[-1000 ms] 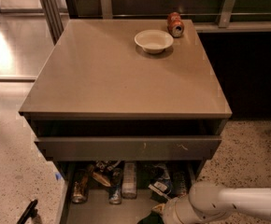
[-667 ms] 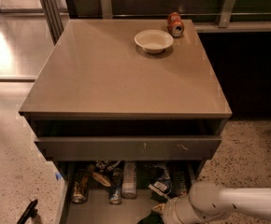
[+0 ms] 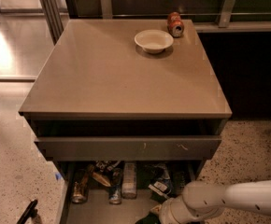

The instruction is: Place sponge into middle drawer

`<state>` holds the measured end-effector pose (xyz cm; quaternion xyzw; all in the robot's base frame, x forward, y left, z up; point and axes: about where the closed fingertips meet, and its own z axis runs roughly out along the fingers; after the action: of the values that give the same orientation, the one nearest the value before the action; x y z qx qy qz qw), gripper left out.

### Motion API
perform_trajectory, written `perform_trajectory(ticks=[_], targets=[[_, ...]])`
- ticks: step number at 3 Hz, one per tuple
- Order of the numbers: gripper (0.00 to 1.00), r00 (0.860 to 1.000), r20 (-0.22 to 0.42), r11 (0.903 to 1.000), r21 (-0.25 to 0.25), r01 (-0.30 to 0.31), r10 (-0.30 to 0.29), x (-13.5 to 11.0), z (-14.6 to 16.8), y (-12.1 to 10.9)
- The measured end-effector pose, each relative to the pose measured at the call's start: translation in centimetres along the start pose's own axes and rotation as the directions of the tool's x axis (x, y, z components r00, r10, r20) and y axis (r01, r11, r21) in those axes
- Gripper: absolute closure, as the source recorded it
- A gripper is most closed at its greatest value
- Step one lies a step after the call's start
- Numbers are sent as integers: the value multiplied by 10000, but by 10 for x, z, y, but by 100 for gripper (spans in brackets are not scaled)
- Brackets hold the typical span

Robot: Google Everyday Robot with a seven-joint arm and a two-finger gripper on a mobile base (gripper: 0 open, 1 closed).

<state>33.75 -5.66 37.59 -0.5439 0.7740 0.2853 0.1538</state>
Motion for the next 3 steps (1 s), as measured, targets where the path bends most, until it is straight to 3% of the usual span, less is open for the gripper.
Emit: perform_trajectory(ticks=[3], targets=[[100, 9995, -103, 9993, -202, -300, 298, 11, 13, -2]])
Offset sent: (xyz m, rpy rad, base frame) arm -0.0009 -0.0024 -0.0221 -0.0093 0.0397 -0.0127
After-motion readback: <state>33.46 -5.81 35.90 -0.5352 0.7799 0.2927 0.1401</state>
